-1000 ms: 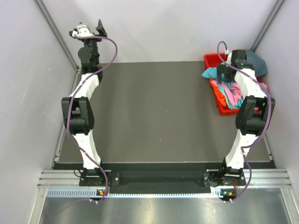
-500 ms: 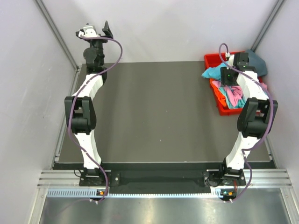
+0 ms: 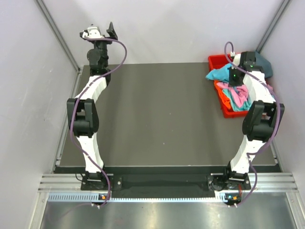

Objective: Fold and stack the t-shirts
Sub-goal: Grab the tshirt from the pile, then move the tshirt to the center of the board

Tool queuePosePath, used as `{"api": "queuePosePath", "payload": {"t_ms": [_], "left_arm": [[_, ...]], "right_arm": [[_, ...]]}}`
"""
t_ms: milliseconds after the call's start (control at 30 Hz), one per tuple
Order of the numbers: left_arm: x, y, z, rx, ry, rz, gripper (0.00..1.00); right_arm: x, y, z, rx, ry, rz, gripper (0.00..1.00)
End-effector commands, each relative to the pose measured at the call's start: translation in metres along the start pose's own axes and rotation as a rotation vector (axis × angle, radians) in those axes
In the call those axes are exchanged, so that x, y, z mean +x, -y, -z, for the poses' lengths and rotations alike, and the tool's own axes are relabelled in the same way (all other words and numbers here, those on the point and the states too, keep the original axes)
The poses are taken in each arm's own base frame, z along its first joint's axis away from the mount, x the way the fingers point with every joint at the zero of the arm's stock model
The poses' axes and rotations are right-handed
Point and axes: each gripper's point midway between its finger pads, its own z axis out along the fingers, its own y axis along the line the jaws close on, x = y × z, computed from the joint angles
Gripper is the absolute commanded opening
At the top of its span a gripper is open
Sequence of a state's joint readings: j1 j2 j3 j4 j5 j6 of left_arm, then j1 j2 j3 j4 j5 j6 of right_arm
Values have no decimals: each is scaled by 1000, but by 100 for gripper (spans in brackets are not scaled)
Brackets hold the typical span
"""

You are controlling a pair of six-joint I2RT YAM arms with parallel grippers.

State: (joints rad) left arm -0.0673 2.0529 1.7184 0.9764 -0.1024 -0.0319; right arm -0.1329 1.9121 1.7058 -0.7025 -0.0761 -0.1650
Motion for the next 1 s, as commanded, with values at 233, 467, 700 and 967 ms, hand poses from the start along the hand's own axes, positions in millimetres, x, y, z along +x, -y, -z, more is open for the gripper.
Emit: {"api": "queuePosePath", "payload": {"t_ms": [233,467,700,967], "left_arm": [[-153,15,-39,18,343,53,99],[-199,15,-34,19,407,59,99],[-200,12,-9,17,343,52,99],[-203,9,22,15,287,46,99]], "right_arm": [[-170,-1,213,20,641,104,0],[-215,-59,317,-39,962,264,0],[-218,-190,389,-233,1170,452,0],[-193,-252,412,-428,1176,412,0]]}}
